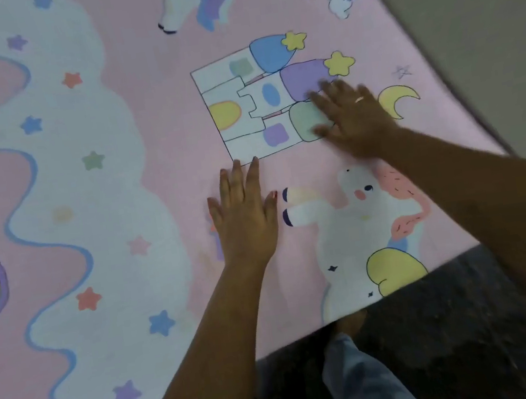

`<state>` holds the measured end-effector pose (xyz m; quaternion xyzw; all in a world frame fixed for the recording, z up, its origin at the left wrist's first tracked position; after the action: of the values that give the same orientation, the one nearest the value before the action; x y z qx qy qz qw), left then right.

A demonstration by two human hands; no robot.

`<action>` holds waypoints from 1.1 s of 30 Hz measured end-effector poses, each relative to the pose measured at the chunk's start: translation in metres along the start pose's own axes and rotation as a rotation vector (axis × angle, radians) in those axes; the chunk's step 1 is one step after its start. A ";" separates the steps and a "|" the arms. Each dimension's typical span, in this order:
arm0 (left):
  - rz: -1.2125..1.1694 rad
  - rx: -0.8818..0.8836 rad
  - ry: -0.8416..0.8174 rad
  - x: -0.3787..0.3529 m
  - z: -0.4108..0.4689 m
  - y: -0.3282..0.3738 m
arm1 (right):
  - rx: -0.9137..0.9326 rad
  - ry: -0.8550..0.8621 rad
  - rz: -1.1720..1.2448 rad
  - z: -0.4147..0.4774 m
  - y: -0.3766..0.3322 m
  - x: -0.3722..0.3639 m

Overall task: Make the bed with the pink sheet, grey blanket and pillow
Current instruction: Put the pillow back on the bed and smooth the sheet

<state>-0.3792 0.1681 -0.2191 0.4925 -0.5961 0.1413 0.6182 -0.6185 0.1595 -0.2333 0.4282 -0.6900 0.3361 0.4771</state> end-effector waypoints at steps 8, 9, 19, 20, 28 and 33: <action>0.169 0.106 0.047 -0.007 -0.072 -0.057 | 0.388 0.057 0.009 -0.094 -0.123 -0.044; 0.174 0.126 0.054 -0.005 -0.083 -0.063 | 0.414 0.054 0.014 -0.109 -0.136 -0.049; 0.100 0.559 0.154 0.020 -0.266 -0.162 | 0.831 -0.027 0.007 -0.302 -0.289 -0.109; 0.089 0.634 0.162 0.024 -0.293 -0.175 | 0.922 -0.068 0.017 -0.325 -0.308 -0.113; -0.199 1.146 0.412 0.052 -0.445 -0.272 | 0.795 0.111 0.194 -0.234 -0.407 -0.057; -0.311 1.068 0.592 0.073 -0.449 -0.291 | 0.616 0.007 -0.030 -0.216 -0.451 -0.085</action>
<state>0.1289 0.3487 -0.1954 0.7541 -0.1685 0.4584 0.4390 -0.1128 0.1870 -0.2205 0.5616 -0.5477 0.5239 0.3320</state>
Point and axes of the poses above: each hand's wrist, its own z-axis towards the middle knuckle, its own x-axis out of the back of the hand, y = z × x, the point moved 8 cm from there along z, towards the middle knuckle, and after that the axes turned 9 degrees about -x, right-handed, at the moved point
